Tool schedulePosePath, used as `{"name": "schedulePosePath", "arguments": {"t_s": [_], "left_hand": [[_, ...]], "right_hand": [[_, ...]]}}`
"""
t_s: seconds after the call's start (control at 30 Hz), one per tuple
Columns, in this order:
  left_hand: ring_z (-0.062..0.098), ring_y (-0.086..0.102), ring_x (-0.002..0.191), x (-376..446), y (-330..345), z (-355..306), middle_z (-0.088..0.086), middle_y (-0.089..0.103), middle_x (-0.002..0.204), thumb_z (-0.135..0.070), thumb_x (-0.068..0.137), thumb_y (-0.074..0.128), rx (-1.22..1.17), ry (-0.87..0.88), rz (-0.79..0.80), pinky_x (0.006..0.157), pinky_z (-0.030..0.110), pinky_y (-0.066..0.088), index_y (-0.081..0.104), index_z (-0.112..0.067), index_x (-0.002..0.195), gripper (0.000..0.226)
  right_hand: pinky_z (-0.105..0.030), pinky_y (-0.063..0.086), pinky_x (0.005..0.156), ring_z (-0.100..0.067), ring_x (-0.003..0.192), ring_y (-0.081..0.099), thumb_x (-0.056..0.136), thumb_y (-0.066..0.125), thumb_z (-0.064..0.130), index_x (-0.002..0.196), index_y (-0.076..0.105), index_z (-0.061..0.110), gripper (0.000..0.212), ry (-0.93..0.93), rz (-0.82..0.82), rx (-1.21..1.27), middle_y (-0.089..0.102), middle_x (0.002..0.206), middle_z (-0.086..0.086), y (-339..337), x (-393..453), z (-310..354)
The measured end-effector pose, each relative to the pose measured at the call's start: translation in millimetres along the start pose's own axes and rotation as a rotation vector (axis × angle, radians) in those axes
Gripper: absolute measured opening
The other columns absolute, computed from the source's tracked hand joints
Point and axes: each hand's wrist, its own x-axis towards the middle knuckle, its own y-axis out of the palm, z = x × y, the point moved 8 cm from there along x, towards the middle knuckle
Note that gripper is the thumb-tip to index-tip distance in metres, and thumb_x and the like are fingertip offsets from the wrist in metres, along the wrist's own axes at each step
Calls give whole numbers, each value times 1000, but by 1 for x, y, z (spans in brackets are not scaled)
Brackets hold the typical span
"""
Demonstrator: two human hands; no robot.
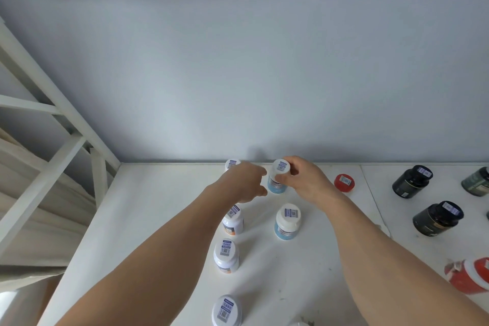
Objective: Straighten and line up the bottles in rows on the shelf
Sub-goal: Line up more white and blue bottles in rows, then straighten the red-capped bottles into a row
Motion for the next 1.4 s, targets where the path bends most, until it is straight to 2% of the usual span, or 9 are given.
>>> {"name": "schedulePosePath", "arguments": {"t_s": [0.13, 0.33, 0.53, 0.73, 0.87, 0.97, 1.03, 1.13, 1.4], "left_hand": [[20, 49, 128, 3, 3, -1, 1, 55, 138, -34, 93, 61, 43, 35, -12, 101, 34, 44, 46, -20, 142, 53], [23, 58, 113, -2, -9, -16, 1, 62, 124, -39, 93, 53, 268, 80, -123, 90, 40, 50, 56, -23, 127, 38], [24, 61, 105, -39, -35, -52, 0, 63, 114, -37, 97, 45, 456, 132, -345, 71, 32, 43, 58, -23, 122, 31], [28, 63, 89, -102, -25, -99, 2, 63, 105, -33, 96, 47, 518, 111, -443, 73, 35, 47, 59, -18, 107, 22], [29, 63, 86, -142, -11, -132, 4, 62, 103, -33, 97, 44, 498, 95, -482, 65, 33, 43, 61, -15, 104, 26], [30, 62, 92, -170, -3, -158, 3, 61, 106, -35, 97, 44, 460, 101, -490, 64, 32, 39, 62, -15, 106, 29], [29, 61, 95, -190, 1, -181, 2, 62, 106, -36, 98, 44, 486, 143, -504, 63, 32, 36, 61, -14, 107, 29], [27, 61, 96, -218, 11, -211, 1, 63, 106, -36, 99, 43, 531, 217, -532, 63, 32, 36, 59, -14, 106, 28], [26, 61, 99, -290, 71, -249, 1, 65, 111, -41, 97, 43, 405, 274, -545, 66, 32, 41, 60, -19, 115, 33]], "right_hand": [[-42, 50, 97, -15, 108, 62, 83, 77, 30, 120, 60, 27, 41, 3, 21, -11, 68, 112, 8, 4, 5, -4], [-39, 40, 110, -11, 133, 47, 78, 81, 34, 147, 39, 25, 82, 33, 23, -26, 49, 145, 7, -11, -10, 10], [-32, 42, 99, -22, 125, 53, 96, 56, 34, 135, 55, 21, 41, -120, -24, -528, 55, 140, 0, -28, -62, 37], [-37, 44, 93, -27, 117, 55, 101, 42, 33, 126, 61, 21, 34, -281, -58, -852, 57, 132, -2, -44, -131, 43], [-36, 45, 84, -29, 114, 56, 101, 41, 34, 122, 61, 19, 34, -344, -88, -902, 58, 129, -3, -60, -179, 33], [-33, 42, 73, -32, 102, 60, 100, 41, 34, 110, 64, 17, 29, -356, -127, -904, 62, 117, -6, -74, -217, 27], [-35, 48, 76, -32, 100, 61, 99, 42, 34, 113, 64, 19, 30, -354, -156, -885, 63, 118, -6, -83, -242, 25], [-38, 49, 88, -31, 112, 59, 100, 43, 36, 129, 60, 23, 36, -346, -186, -826, 59, 131, -4, -92, -282, 22], [-36, 47, 87, -25, 114, 57, 101, 46, 33, 129, 59, 21, 33, -280, -273, -648, 59, 133, 0, -97, -397, -19]]}}
